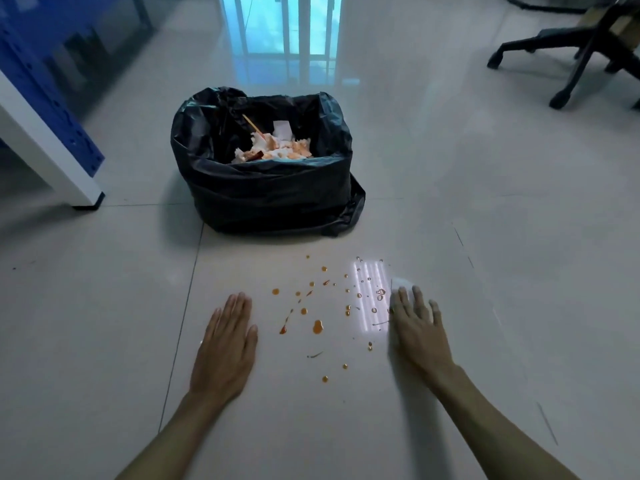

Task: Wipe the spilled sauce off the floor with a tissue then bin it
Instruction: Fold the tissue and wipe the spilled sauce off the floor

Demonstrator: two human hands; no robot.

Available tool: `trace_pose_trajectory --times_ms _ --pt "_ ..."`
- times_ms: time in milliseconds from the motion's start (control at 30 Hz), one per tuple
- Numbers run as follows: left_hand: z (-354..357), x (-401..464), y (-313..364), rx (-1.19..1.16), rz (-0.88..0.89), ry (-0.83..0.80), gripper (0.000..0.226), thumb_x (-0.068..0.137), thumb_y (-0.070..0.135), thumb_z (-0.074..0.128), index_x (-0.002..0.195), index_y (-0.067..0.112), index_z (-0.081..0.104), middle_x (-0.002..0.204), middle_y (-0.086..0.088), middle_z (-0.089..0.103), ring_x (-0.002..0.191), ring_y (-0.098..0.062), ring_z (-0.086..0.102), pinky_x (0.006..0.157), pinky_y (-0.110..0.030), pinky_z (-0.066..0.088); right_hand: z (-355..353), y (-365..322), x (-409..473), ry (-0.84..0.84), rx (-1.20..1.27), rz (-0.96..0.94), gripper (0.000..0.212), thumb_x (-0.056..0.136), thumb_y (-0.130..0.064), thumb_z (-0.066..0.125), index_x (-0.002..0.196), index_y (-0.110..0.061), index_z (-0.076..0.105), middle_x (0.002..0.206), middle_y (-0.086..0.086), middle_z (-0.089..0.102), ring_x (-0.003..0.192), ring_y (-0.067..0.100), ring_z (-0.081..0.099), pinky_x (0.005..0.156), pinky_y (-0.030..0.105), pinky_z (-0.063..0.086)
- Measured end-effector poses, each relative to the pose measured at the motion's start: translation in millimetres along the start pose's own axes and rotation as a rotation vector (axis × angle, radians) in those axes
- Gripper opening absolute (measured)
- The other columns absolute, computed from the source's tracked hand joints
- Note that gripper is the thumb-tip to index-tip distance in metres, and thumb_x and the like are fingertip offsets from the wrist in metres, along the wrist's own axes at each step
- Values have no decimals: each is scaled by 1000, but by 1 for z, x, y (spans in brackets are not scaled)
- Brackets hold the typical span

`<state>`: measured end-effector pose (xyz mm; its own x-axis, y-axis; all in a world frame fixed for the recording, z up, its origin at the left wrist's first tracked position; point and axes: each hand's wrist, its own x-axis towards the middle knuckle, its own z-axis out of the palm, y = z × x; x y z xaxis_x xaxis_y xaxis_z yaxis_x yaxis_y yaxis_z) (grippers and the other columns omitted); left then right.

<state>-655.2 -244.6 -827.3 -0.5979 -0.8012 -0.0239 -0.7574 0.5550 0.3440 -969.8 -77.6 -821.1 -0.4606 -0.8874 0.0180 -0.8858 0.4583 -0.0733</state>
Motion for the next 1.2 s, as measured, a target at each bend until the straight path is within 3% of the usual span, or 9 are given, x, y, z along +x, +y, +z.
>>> trace_pose_trajectory --times_ms 67,167,333,467,567,667,733,900,1200 --pt "1 1 0 11 -5 2 62 99 45 5 156 21 -2 165 7 -4 150 -2 -10 123 -33 1 6 -7 2 21 -36 39 50 84 -1 59 134 3 52 138 21 56 136 43 42 109 60 29" --pt "1 1 -1 -5 -10 -5 62 99 46 3 155 22 -4 165 8 -6 149 0 -11 123 -33 1 7 -17 6 3 -64 90 54 89 -16 43 140 2 46 145 19 50 144 40 28 113 54 10" --pt "0 1 0 -16 -1 10 61 99 46 3 155 21 -5 165 8 -6 149 -1 -11 123 -33 1 5 -46 14 -23 12 135 66 95 -32 10 152 -3 28 160 12 27 151 31 1 117 50 -5" --pt "0 1 -1 -30 2 30 60 101 43 7 156 20 -2 165 7 -3 150 -1 -9 122 -31 0 6 -77 31 -27 93 61 62 98 -31 15 154 -5 21 162 12 20 150 30 -7 117 48 -12" --pt "1 2 -1 -43 9 41 59 102 41 9 156 21 -1 165 8 -2 150 0 -7 122 -31 2 6 -111 43 -31 114 -22 63 96 -29 18 151 -2 29 159 16 28 150 34 3 119 49 -8" --pt "2 4 -2 -61 7 46 58 101 41 10 156 21 2 165 9 1 150 0 -5 122 -32 3 6 -150 55 -24 112 -113 58 91 -24 29 138 3 50 144 21 50 143 41 30 112 55 13" --pt "3 4 -3 -63 9 53 59 101 40 9 156 21 6 165 9 5 150 -1 -2 122 -32 4 5 -174 56 -18 123 -224 57 88 -23 33 135 3 54 140 21 54 139 43 37 110 55 16" --pt "5 2 -2 -82 17 69 62 100 44 1 156 18 10 164 5 8 150 -2 2 122 -32 5 15 -209 41 -21 102 -506 60 97 -35 31 147 -2 40 152 18 41 145 37 25 114 52 7" --pt "5 3 -6 -58 13 38 61 98 40 6 156 21 1 165 7 1 150 0 -4 123 -32 3 8 -162 29 -30 50 -493 60 91 -26 31 144 -1 44 149 17 46 142 40 33 112 54 13"
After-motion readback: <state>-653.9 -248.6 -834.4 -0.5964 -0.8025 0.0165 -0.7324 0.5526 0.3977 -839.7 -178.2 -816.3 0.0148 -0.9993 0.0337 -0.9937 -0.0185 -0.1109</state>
